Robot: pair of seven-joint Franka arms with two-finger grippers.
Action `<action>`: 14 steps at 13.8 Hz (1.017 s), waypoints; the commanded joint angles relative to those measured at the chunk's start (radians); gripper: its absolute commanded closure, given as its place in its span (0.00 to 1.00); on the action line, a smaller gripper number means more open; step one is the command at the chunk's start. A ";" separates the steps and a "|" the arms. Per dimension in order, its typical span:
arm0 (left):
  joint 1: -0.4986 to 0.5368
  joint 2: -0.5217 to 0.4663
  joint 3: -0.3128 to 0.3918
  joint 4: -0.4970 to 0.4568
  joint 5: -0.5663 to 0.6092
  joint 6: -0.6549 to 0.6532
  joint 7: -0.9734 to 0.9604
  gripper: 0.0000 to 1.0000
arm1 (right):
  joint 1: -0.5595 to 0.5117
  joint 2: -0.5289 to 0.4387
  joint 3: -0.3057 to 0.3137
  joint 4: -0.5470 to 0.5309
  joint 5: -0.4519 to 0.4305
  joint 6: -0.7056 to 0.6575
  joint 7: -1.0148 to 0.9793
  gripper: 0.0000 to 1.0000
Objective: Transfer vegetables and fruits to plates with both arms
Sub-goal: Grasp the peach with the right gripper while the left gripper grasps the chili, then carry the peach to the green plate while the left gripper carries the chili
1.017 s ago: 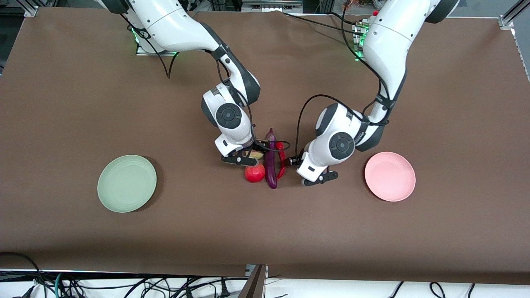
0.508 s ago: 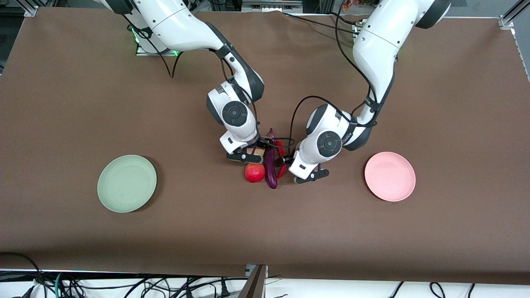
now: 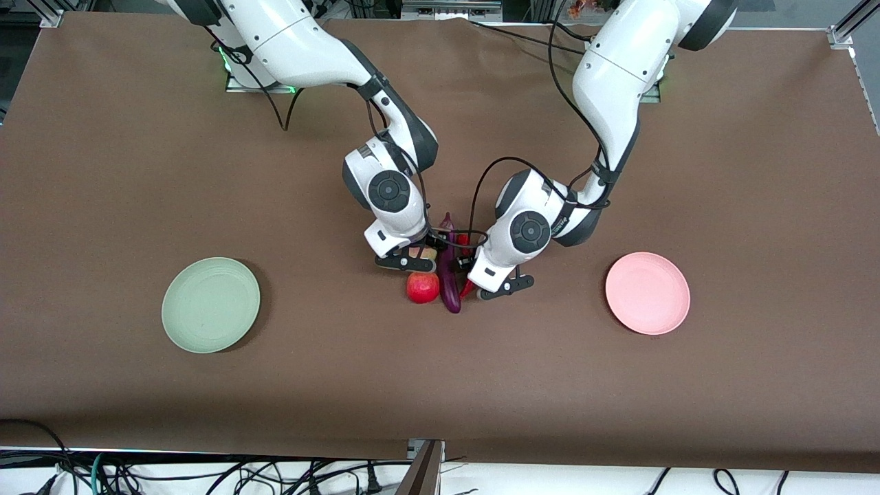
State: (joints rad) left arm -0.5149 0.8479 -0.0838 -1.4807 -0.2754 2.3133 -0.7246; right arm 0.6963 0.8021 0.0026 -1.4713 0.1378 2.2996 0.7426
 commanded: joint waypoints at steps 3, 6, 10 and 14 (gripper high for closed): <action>-0.004 0.017 0.012 0.030 -0.005 -0.002 0.013 0.64 | -0.050 -0.125 -0.010 0.017 0.006 -0.182 -0.095 0.69; -0.001 0.017 0.013 0.025 -0.008 -0.003 0.080 1.00 | -0.144 -0.197 -0.012 0.019 0.005 -0.302 -0.224 0.69; 0.010 -0.012 0.059 0.031 0.043 -0.031 0.097 1.00 | -0.305 -0.228 -0.048 0.019 -0.001 -0.377 -0.530 0.69; 0.139 -0.029 0.059 0.134 0.211 -0.251 0.265 1.00 | -0.455 -0.201 -0.125 0.017 -0.009 -0.376 -0.894 0.69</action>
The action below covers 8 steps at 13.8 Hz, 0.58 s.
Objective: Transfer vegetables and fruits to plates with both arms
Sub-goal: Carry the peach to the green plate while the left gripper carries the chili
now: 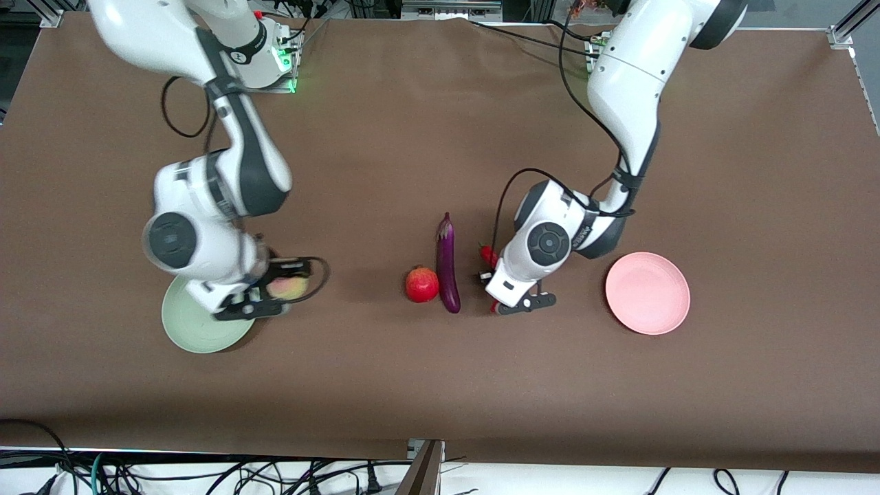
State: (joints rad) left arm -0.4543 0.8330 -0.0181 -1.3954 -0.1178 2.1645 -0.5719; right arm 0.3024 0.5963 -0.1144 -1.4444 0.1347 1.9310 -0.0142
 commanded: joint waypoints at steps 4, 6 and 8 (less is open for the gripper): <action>0.256 -0.077 -0.006 0.035 0.055 -0.216 0.532 1.00 | -0.187 0.074 -0.011 -0.011 -0.076 0.063 -0.243 0.69; 0.357 -0.075 -0.006 0.024 0.056 -0.215 0.730 1.00 | -0.213 0.108 -0.011 -0.011 -0.078 0.115 -0.292 0.69; 0.425 -0.066 -0.006 0.021 0.056 -0.212 0.854 1.00 | -0.223 0.144 -0.011 -0.013 -0.079 0.164 -0.294 0.68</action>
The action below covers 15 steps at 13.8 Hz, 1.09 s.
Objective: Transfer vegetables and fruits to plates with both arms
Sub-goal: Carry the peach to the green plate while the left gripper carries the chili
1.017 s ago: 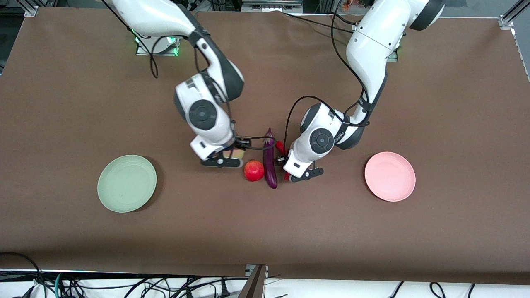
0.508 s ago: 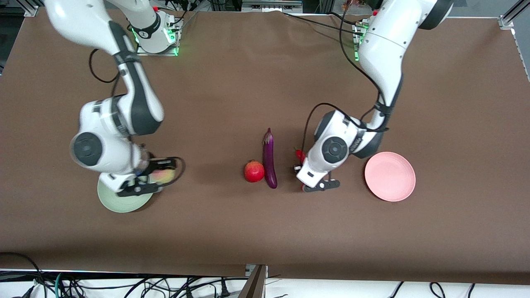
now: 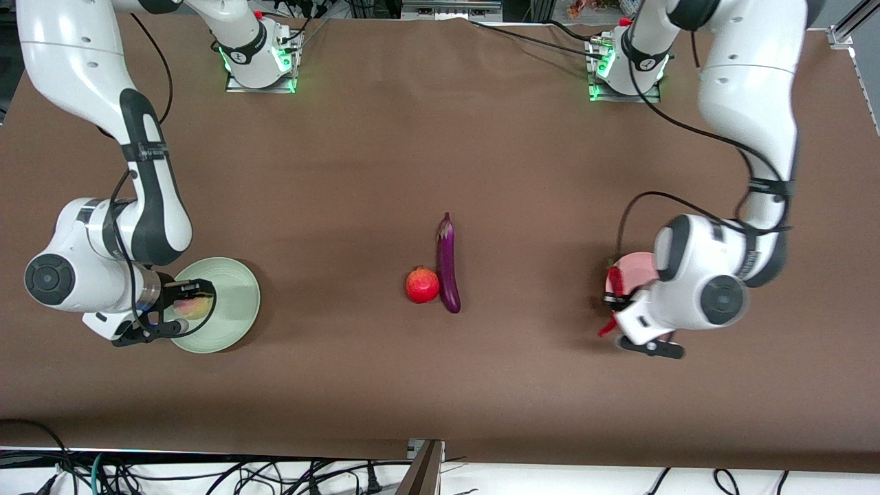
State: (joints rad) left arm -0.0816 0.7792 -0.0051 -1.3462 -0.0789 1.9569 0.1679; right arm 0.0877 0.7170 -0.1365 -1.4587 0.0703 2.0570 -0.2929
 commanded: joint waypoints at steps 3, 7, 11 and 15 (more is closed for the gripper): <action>0.066 0.008 -0.019 -0.085 0.018 0.058 0.127 1.00 | -0.012 0.058 0.011 -0.005 -0.033 0.075 -0.015 0.68; 0.088 0.028 -0.019 -0.090 0.019 0.099 0.179 1.00 | -0.025 0.067 0.011 -0.002 -0.030 0.080 -0.012 0.00; 0.108 0.034 -0.019 -0.085 0.031 0.112 0.248 0.93 | 0.007 -0.010 0.026 0.029 -0.020 -0.026 0.000 0.00; 0.106 0.031 -0.019 -0.080 0.051 0.111 0.246 0.14 | 0.063 -0.011 0.075 0.078 0.049 -0.098 0.200 0.00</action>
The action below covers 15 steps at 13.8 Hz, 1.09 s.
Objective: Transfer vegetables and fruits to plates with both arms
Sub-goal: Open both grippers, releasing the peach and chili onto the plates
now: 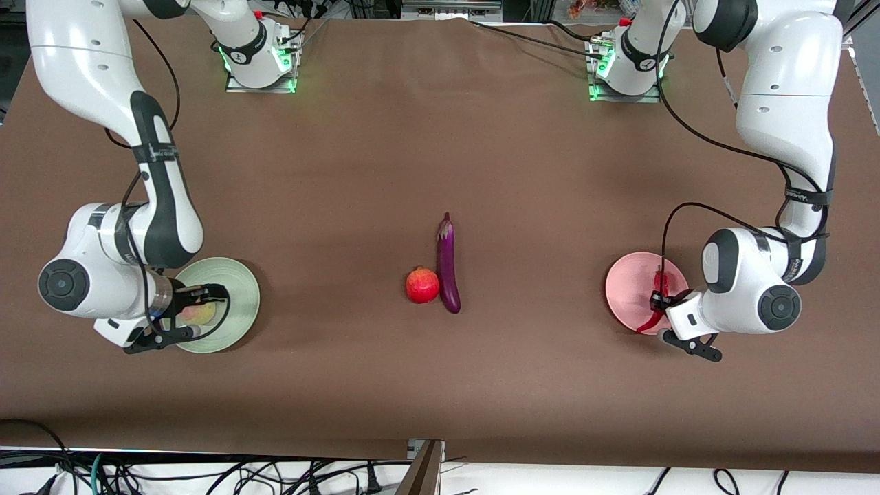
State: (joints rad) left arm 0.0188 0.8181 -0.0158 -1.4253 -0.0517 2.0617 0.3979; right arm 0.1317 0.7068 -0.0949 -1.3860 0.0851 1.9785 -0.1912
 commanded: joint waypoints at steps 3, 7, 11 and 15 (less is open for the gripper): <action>0.009 -0.029 -0.018 0.002 0.010 -0.015 0.003 0.06 | 0.072 0.008 0.125 0.002 0.071 -0.001 0.344 0.00; -0.005 -0.105 -0.064 0.006 -0.014 -0.153 -0.115 0.07 | 0.231 0.028 0.133 0.002 0.090 0.147 0.628 0.00; -0.005 -0.146 -0.188 0.006 -0.013 -0.245 -0.397 0.08 | 0.397 0.094 0.130 0.001 0.076 0.379 0.857 0.00; -0.040 -0.139 -0.292 0.006 -0.013 -0.210 -0.649 0.06 | 0.450 0.128 0.130 0.001 0.078 0.456 0.914 0.00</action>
State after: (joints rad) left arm 0.0060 0.6842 -0.2837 -1.4092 -0.0578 1.8299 -0.1402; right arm 0.5719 0.8278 0.0436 -1.3887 0.1556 2.4063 0.7013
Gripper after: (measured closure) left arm 0.066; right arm 0.000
